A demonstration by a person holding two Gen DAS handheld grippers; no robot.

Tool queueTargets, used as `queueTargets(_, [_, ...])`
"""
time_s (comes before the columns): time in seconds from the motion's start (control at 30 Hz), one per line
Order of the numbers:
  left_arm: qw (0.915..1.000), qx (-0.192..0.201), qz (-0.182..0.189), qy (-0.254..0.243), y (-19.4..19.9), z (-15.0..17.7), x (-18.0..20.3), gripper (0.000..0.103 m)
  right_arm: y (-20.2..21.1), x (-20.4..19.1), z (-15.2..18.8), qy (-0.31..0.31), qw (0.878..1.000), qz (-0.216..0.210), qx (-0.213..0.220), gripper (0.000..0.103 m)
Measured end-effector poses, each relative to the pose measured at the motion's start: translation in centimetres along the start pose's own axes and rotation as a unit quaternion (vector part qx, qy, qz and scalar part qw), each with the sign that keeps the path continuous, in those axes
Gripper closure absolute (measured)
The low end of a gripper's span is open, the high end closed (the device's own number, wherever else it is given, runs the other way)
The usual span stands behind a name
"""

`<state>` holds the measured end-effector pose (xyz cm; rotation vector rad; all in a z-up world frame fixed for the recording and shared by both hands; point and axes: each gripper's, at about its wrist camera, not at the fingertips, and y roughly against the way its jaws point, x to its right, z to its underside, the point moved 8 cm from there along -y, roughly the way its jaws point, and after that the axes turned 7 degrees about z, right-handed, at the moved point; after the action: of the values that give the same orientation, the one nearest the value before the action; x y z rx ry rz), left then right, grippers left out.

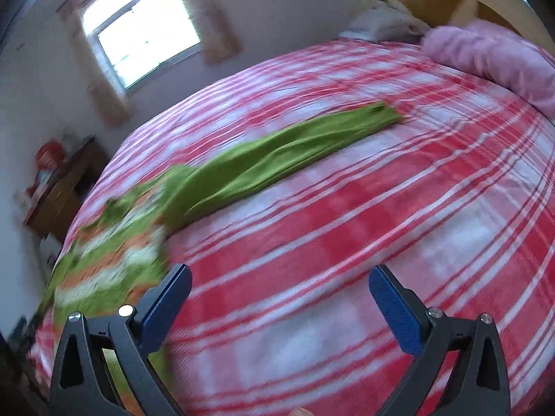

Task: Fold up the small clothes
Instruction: 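Reach the right tool to the sweater's sleeve cuff and grasp it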

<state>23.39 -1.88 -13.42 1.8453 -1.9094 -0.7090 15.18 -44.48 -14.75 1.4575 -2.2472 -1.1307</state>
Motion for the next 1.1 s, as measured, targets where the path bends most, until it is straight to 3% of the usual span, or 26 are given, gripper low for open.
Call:
queueTargets(0.2, [0.9998, -0.01, -0.014, -0.002, -2.8, -1.1, 0.0, 0.0, -4.9, 6.2, -4.9, -0.065, 0.997, 0.039, -0.017, 0.004])
queueTargets(0.37, [0.9992, -0.033, -0.011, 0.019, -5.2, -0.6, -0.2, 0.0, -9.1, 9.8, -8.9, -0.095, 0.993, 0.069, -0.023, 0.024])
queueTargets(0.57, [0.9966, -0.075, -0.015, 0.031, -7.4, 1.5, 0.1, 0.0, -12.7, 11.5, -13.1, -0.097, 0.99, 0.097, -0.022, 0.038])
queueTargets(0.8, [0.9964, -0.069, -0.006, 0.05, -7.5, 1.5, 0.1, 0.0, -16.5, 12.3, -16.6, -0.101, 0.987, 0.125, -0.021, 0.04])
queueTargets(0.83, [0.9963, -0.069, -0.004, 0.051, -7.6, 1.5, 0.1, 0.0, -17.1, 12.1, -16.8, -0.093, 0.987, 0.131, -0.021, 0.046])
queueTargets(0.87, [0.9961, -0.069, -0.002, 0.054, -7.6, 1.6, 0.1, 0.0, -17.4, 11.9, -16.9, -0.085, 0.987, 0.135, -0.021, 0.069])
queueTargets(0.9, [0.996, -0.068, 0.001, 0.057, -8.0, 1.4, 0.0, 0.0, -17.7, 11.5, -16.9, -0.078, 0.988, 0.127, -0.024, 0.083])
queueTargets(0.97, [0.9958, -0.069, 0.006, 0.06, -8.2, 1.4, -0.2, 0.0, -17.8, 11.2, -17.0, -0.078, 0.991, 0.11, -0.021, 0.093])
queueTargets(1.1, [0.9951, -0.069, 0.016, 0.069, -8.3, 1.5, -0.4, 0.0, -16.3, 11.1, -17.2, -0.081, 0.993, 0.09, -0.005, 0.095])
